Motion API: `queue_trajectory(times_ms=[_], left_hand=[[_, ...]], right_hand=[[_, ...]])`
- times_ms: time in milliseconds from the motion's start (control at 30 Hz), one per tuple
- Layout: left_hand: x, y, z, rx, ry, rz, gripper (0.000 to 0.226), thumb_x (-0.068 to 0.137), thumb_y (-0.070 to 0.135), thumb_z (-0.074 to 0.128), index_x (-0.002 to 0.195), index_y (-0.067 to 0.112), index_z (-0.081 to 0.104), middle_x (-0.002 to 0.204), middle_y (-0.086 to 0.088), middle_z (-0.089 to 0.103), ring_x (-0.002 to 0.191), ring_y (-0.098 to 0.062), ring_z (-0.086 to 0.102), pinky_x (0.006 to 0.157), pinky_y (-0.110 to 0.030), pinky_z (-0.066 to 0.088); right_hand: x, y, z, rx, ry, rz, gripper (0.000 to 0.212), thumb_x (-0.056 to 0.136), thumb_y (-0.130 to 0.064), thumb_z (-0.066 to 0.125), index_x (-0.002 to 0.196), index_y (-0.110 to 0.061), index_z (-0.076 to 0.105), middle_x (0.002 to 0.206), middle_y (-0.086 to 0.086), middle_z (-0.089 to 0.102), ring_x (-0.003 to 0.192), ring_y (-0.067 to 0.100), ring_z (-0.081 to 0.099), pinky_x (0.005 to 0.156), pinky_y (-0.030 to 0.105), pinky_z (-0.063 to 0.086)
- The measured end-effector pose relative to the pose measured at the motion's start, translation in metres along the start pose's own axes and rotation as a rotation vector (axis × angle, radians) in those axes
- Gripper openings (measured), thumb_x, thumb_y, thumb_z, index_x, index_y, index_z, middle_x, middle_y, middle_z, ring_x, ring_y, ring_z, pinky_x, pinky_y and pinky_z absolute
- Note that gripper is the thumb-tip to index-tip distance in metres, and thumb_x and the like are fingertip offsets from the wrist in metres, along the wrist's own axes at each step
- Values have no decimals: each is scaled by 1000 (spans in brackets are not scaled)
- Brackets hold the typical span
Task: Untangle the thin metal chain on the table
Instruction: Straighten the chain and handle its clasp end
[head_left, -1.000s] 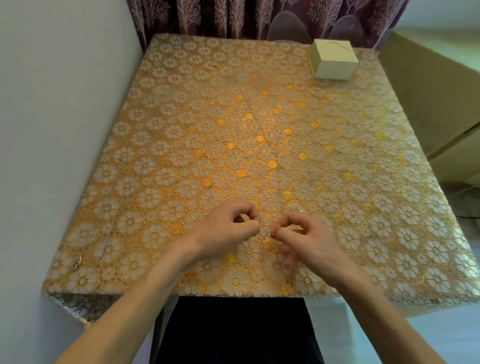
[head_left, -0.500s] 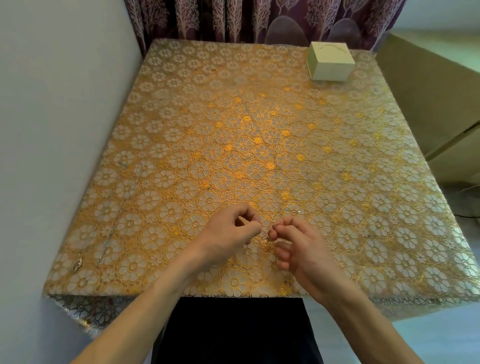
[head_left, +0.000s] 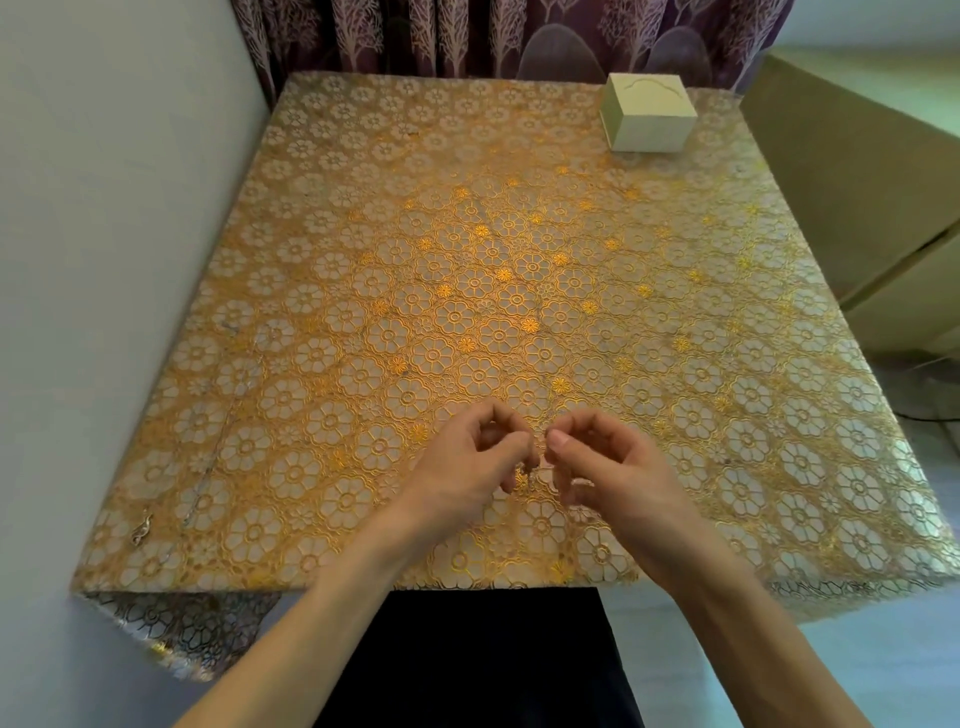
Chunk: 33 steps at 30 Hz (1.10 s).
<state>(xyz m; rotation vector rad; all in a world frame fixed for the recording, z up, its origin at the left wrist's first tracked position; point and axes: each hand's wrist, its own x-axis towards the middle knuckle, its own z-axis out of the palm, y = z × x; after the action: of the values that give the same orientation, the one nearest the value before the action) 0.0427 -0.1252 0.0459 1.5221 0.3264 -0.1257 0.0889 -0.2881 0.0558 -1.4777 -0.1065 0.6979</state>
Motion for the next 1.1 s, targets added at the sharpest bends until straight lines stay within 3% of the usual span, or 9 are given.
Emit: queue_trajectory(times_ms=[200,300,400,467,533,667,833,967,1100], left_hand=[[-5,-4,2,-45,48,1,15,99,7,59,112,13,58,82,1,71,56,-7,54,52,-14,43],[-6,-7,1,-38,84,23,15,99,7,58,112,15,57,84,1,70,58,-1,56,54,-15,45],[-6,-9,2,3,93,31,14,100,11,58,109,20,58,84,5,69,58,-2,54,56,-17,45],[-6,-9,2,11,105,42,13,101,12,56,108,23,58,84,7,67,58,1,54,57,-15,43],[-5,-8,-1,27,122,52,13,102,11,54,108,22,57,85,7,65,58,4,56,55,-13,42],[-6,-4,-3,-11,54,40,14,103,5,49,109,17,55,82,1,61,54,2,49,52,-13,39],[-8,-9,4,106,22,47,17,103,10,50,107,26,55,95,0,62,71,2,55,63,-16,45],[-8,-8,1,52,106,58,15,103,9,51,107,22,55,92,0,62,57,5,54,55,-13,42],[-7,-6,-5,28,103,64,14,103,6,50,108,18,54,86,1,60,55,3,54,53,-11,43]], right_hand=[[2,3,0,4,110,-56,6,95,-9,65,99,-6,67,79,4,74,73,14,66,66,22,54],[2,6,0,-38,82,-48,8,95,-8,65,101,-2,67,79,5,74,71,14,65,66,23,54],[3,9,-1,55,184,-66,6,95,-8,64,99,-4,66,77,3,73,69,12,64,66,23,53],[2,9,1,-9,118,-60,3,95,-6,64,96,-5,66,74,2,72,66,11,63,63,22,53],[1,10,3,-46,37,-17,4,95,-5,63,94,-6,66,72,1,70,64,10,61,61,22,51],[4,10,-2,47,111,9,9,97,-3,57,92,-8,63,67,-3,63,63,13,52,60,25,44],[3,13,5,71,73,-51,7,98,-3,58,94,-6,63,70,-1,66,65,12,58,63,23,51],[2,13,2,51,51,-67,6,96,-2,60,94,-6,64,71,0,68,66,11,60,63,22,52],[1,12,-4,74,72,-84,7,96,-2,60,93,-6,63,71,-1,67,67,11,61,64,22,52]])
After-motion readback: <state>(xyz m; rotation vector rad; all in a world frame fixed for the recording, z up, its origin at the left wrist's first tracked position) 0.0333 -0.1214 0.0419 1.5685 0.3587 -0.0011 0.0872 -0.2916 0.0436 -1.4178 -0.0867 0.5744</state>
